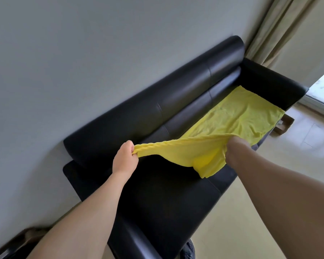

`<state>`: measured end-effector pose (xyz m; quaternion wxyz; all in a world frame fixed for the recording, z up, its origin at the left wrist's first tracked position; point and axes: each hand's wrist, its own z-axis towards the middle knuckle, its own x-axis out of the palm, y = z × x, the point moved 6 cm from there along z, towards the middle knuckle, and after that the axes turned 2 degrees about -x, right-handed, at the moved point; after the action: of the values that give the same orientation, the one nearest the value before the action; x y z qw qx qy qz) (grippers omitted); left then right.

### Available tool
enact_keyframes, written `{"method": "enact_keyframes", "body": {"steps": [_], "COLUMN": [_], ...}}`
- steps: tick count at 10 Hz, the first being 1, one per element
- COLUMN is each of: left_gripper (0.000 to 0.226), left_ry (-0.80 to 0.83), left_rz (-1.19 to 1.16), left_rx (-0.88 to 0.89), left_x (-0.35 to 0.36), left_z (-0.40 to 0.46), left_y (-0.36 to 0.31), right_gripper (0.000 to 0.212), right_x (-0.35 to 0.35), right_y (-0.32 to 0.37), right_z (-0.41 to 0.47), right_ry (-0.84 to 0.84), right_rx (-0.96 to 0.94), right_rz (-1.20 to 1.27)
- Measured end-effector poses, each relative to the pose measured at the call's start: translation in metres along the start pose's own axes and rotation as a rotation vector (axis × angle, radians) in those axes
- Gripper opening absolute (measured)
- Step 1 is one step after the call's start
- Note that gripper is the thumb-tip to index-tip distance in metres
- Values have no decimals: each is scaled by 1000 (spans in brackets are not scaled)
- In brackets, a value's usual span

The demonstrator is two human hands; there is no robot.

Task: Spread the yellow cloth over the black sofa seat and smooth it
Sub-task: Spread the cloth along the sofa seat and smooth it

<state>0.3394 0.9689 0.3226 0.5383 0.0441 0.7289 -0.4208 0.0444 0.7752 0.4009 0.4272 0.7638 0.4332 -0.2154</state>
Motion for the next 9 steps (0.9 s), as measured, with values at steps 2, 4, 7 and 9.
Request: {"method": "enact_keyframes", "body": {"steps": [2, 4, 7, 9], "left_gripper": [27, 25, 18, 37], "left_ry": [352, 422, -341, 444], "left_rz": [669, 436, 47, 1002], "left_rx": [107, -317, 440, -160], "left_x": [18, 41, -78, -30], "left_z": [17, 32, 99, 50], "left_y": [-26, -78, -247, -62], "right_gripper": [13, 22, 15, 61], "right_x": [0, -4, -58, 81], "right_y": [-15, -34, 53, -25], "right_z": [-5, 6, 6, -40], "right_ry": [-81, 133, -134, 703], "right_rx": [-72, 72, -589, -179], "right_rz": [-620, -856, -637, -748]}}
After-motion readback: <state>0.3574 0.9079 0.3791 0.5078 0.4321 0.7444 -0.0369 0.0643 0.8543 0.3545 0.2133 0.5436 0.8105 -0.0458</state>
